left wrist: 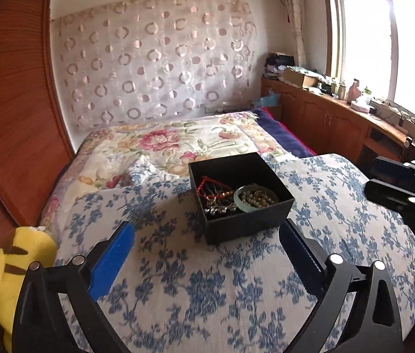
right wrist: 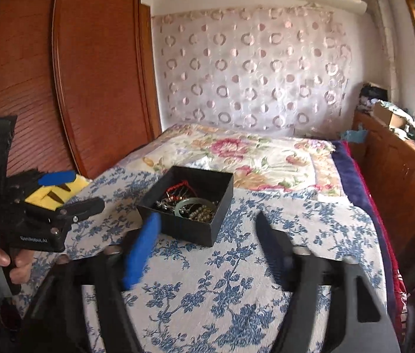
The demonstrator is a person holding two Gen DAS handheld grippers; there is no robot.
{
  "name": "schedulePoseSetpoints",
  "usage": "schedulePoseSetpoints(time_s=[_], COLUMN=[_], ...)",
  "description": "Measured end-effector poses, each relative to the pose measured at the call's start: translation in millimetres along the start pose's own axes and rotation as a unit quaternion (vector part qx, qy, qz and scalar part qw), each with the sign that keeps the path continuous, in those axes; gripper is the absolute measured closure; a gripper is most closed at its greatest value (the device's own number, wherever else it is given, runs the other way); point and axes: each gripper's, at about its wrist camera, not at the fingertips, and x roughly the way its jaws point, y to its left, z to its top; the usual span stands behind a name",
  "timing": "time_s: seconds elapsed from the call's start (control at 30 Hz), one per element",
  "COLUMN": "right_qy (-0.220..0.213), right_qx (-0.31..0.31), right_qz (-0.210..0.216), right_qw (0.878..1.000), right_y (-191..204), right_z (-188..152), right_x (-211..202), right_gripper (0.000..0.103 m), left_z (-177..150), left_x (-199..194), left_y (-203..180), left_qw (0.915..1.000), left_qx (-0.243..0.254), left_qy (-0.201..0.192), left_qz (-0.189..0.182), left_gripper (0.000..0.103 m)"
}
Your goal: Organize jewelry
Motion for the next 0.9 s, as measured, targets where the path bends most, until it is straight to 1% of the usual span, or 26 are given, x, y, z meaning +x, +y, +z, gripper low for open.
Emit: schedulePoseSetpoints(time_s=[0.07,0.17,0.33,0.47,0.67,0.73,0.9], right_qy=[-0.013,-0.029,-0.039,-0.04,-0.036,-0.035,-0.035], right_qx=[0.003,0.008,0.017,0.017,0.026,0.03,0.03], right_qz=[-0.007,-0.022,-0.041,-0.05,-0.051,-0.048,-0.049], right_qw=[1.0,0.999,0.998,0.998,0.998,0.998,0.998], right_y=[0,2,5,7,9,9,9], right_z=[-1,-3,-8,-12,-19,-19,-20], right_x=[-11,-28,-43,-43,-41,-41,-41], right_gripper=[0.01,0.003,0.003,0.003,0.003,0.003,0.003], left_z=[-3,-8,-12,-16,-21,-24,-24], left_x=[-6,-19,-40,-47,-54,-56,-58], left_y=[0,-2,-4,-5,-3,-2,0], left_qw=[1.0,0.9998,0.9995,0.9994,0.9991,0.9991,0.9988], left_qx=[-0.003,-0.006,-0.012,-0.013,-0.022,-0.023,-0.028], left_qy=[0.0,-0.002,-0.018,-0.018,-0.026,-0.031,-0.034], left_qz=[0.003,0.017,0.021,0.026,0.023,0.017,0.021], left_gripper=[0.008,0.008,0.008,0.008,0.008,0.008,0.008])
